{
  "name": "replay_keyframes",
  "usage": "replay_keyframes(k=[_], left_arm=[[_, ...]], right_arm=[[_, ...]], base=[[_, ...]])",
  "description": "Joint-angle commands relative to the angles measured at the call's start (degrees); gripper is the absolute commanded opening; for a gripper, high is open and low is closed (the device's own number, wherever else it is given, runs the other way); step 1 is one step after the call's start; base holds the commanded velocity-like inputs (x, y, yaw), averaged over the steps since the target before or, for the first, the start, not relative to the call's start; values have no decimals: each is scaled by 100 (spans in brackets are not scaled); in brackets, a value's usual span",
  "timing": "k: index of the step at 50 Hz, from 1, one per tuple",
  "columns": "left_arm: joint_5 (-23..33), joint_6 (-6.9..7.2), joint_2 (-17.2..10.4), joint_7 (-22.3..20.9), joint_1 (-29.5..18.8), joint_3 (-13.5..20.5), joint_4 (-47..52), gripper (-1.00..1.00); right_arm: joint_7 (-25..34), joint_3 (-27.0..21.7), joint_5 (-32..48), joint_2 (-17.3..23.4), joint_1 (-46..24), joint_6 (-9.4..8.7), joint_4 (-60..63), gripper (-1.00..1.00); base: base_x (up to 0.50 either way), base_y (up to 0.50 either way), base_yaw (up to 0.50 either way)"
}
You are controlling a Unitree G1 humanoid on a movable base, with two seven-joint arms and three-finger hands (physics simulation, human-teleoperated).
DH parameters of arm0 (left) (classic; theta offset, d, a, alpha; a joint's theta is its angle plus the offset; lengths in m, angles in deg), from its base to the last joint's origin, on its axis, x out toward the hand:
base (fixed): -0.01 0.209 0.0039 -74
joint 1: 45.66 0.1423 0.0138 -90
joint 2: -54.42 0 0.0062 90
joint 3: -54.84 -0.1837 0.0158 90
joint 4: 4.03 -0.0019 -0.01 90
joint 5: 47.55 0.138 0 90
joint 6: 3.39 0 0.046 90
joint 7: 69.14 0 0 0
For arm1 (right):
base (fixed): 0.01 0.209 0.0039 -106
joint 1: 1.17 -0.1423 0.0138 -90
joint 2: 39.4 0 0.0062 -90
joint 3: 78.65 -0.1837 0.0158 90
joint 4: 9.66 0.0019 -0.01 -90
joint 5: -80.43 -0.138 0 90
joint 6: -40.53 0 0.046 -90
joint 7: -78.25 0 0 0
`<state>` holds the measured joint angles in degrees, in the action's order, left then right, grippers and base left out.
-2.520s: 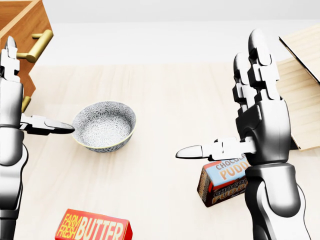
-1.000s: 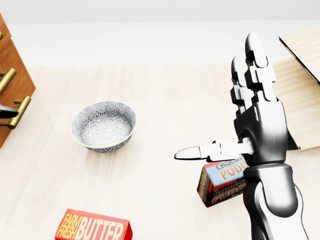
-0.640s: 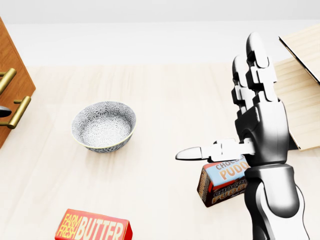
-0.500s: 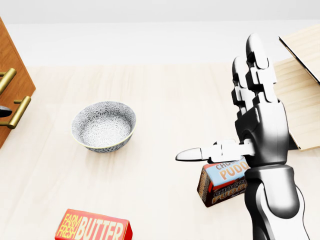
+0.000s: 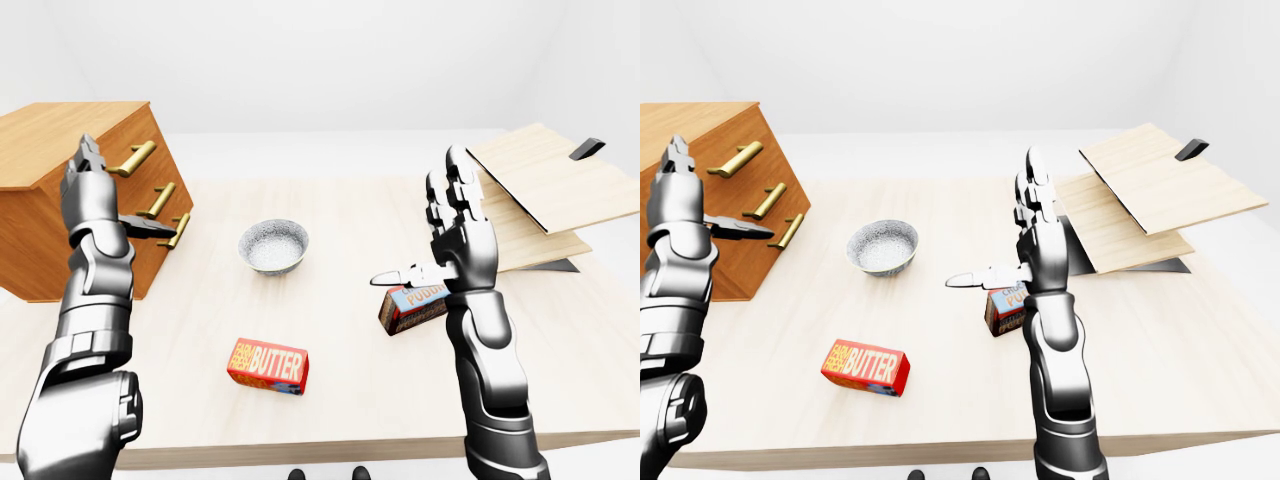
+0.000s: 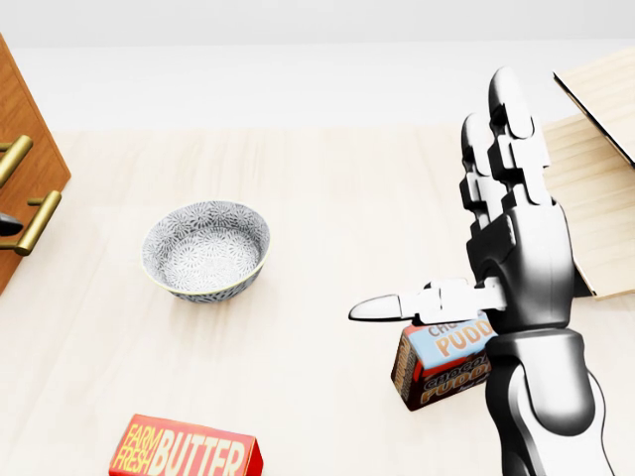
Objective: Close the top drawer of the cabinet.
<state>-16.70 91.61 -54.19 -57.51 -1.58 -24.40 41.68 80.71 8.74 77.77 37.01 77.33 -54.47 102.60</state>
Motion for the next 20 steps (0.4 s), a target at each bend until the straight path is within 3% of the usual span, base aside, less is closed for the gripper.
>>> replay_keyframes(k=[1, 20], left_arm=[[425, 0, -136, 99, -235, -12, -271, 100], [909, 0, -82, 295, -335, -131, -554, 100]], right_arm=[[-17, -3, -13, 0, -40, 0, -24, 100], [10, -30, -27, 26, -14, 0, -78, 100]], base=[[0, 0, 0], [0, 0, 0]])
